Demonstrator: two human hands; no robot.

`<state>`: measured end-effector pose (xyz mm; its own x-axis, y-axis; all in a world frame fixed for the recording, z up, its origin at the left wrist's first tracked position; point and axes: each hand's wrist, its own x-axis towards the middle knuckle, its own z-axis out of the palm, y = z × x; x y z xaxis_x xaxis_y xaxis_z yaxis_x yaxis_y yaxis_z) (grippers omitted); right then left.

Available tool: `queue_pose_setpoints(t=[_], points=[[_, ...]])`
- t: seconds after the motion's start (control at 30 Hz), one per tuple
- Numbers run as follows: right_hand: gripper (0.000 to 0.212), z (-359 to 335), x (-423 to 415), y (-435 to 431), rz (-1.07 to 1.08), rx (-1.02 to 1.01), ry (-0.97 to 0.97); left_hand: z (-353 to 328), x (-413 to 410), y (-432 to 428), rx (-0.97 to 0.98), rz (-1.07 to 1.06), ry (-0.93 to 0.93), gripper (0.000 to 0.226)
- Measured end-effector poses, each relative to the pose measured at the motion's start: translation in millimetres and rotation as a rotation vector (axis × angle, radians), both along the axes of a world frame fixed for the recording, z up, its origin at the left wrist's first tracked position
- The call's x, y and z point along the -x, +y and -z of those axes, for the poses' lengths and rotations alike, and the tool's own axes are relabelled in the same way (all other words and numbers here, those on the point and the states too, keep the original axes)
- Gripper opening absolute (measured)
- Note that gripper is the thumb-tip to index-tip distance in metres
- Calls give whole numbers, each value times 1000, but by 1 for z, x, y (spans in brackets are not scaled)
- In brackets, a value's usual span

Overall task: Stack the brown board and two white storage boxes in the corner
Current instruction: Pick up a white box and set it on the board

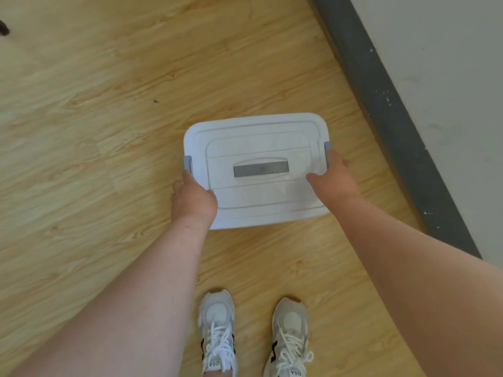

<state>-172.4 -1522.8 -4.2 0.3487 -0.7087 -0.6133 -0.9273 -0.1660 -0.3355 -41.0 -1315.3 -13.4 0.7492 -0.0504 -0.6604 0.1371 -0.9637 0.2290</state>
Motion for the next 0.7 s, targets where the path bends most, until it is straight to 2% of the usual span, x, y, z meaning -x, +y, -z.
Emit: queue_pose_setpoints(t=[0.13, 0.27, 0.5, 0.7], points=[[82, 22, -2, -7, 38, -32, 22, 23, -5, -7, -3, -63, 50, 74], [88, 30, -4, -9, 32, -45, 42, 33, -9, -9, -14, -104, 53, 73], [97, 30, -5, -16, 8, -56, 80, 35, -24, -1, 12, -178, 87, 43], [95, 12, 9, -11, -24, -44, 98, 13, -9, 19, 36, -183, 70, 34]])
